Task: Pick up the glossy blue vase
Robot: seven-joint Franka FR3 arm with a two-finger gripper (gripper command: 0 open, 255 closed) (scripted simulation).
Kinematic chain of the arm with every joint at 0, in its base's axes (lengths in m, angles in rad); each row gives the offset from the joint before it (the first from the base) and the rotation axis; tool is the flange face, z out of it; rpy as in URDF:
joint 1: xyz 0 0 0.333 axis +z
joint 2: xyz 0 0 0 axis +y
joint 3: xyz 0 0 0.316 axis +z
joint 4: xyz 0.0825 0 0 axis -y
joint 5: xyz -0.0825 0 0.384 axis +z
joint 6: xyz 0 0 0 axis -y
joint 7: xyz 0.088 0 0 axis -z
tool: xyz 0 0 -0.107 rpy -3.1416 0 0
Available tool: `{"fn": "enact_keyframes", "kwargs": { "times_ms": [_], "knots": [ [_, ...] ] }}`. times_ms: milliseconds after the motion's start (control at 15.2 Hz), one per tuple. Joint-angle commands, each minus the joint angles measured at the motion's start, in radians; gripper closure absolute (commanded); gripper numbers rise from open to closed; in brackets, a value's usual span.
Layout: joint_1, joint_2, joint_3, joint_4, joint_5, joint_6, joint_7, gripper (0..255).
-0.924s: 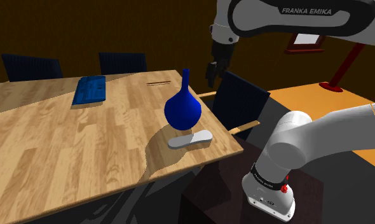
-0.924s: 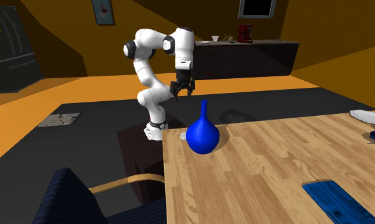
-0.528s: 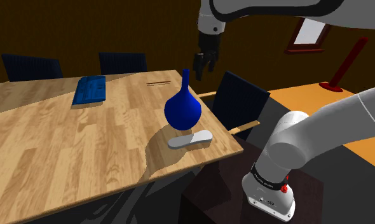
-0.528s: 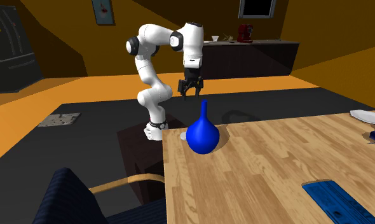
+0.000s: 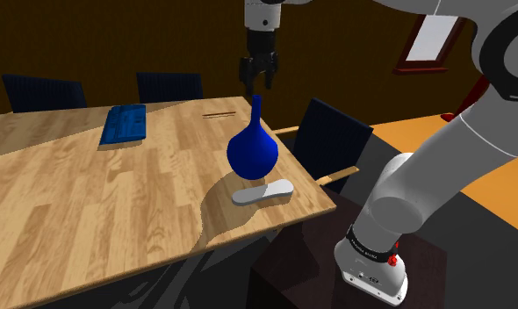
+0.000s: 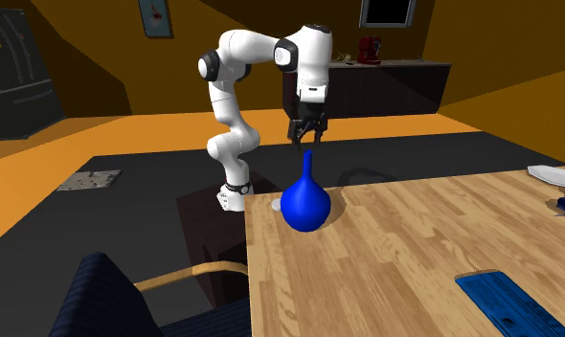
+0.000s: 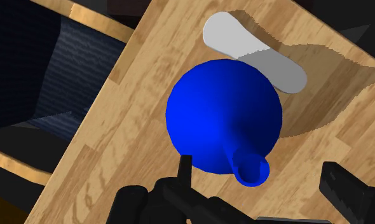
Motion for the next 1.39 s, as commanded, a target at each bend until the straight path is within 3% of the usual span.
{"fn": "enact_keyframes", "kwargs": {
  "times_ms": [0, 396, 462, 1056, 1320],
  "knots": [
    [0.001, 0.003, 0.001, -0.018, 0.002, 0.02, 0.001, 0],
    [0.001, -0.004, 0.001, -0.087, 0.003, 0.082, 0.001, 0],
    [0.001, -0.004, 0.001, -0.087, 0.002, 0.082, 0.001, 255],
    [0.001, -0.004, 0.001, -0.087, 0.003, 0.082, 0.001, 255],
    [0.001, 0.003, 0.001, -0.027, 0.002, 0.028, 0.001, 255]
  ]
}}
